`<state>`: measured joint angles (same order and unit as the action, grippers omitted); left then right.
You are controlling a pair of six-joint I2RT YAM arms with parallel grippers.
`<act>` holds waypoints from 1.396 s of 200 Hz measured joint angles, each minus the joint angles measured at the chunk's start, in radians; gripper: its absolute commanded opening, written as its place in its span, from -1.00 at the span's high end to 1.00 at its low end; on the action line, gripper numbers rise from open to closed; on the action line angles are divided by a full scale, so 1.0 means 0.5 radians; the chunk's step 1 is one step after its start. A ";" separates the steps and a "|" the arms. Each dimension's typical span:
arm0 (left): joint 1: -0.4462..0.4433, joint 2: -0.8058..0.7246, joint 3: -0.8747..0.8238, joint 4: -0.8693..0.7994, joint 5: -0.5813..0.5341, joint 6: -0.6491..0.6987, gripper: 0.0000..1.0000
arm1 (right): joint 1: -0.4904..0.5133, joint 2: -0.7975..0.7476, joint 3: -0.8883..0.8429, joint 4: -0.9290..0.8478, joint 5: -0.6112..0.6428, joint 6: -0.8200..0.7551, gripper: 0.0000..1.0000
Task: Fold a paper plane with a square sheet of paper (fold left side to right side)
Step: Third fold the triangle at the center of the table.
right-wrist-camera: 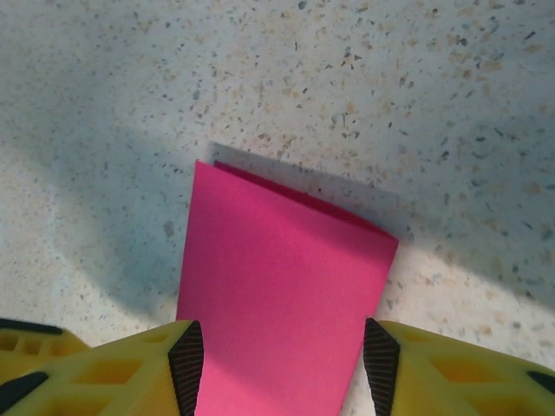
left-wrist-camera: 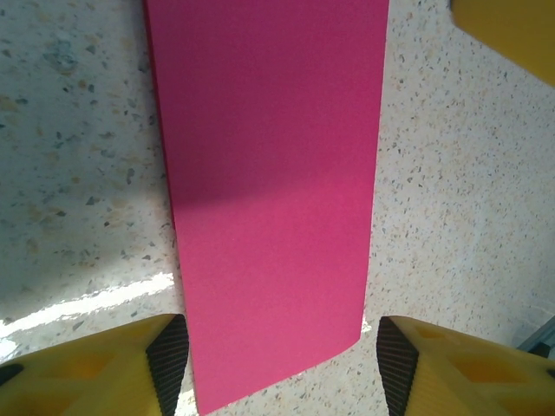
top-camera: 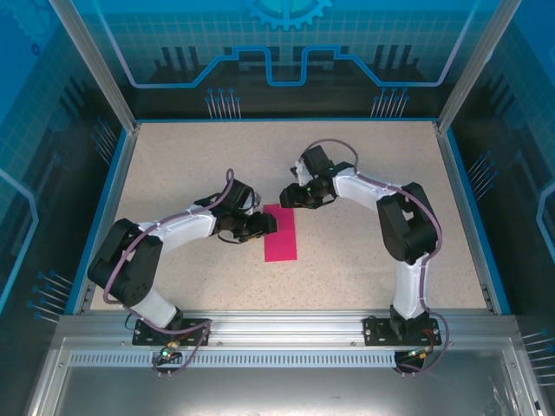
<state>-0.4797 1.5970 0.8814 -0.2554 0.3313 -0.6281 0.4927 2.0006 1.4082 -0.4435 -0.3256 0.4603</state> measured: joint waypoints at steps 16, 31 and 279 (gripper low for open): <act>0.000 0.016 0.000 0.000 0.014 -0.003 -0.23 | 0.001 0.057 0.016 0.007 -0.002 0.015 -0.07; 0.000 0.018 0.000 0.001 0.016 -0.003 -0.22 | 0.001 0.100 0.026 0.009 -0.005 0.024 -0.07; 0.000 0.180 0.001 0.042 0.103 -0.011 -0.14 | 0.012 0.188 0.117 -0.078 0.061 -0.042 -0.06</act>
<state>-0.4797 1.6871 0.8818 -0.2344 0.3828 -0.6338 0.4988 2.0945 1.4666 -0.4824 -0.2951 0.4393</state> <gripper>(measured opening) 0.586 0.525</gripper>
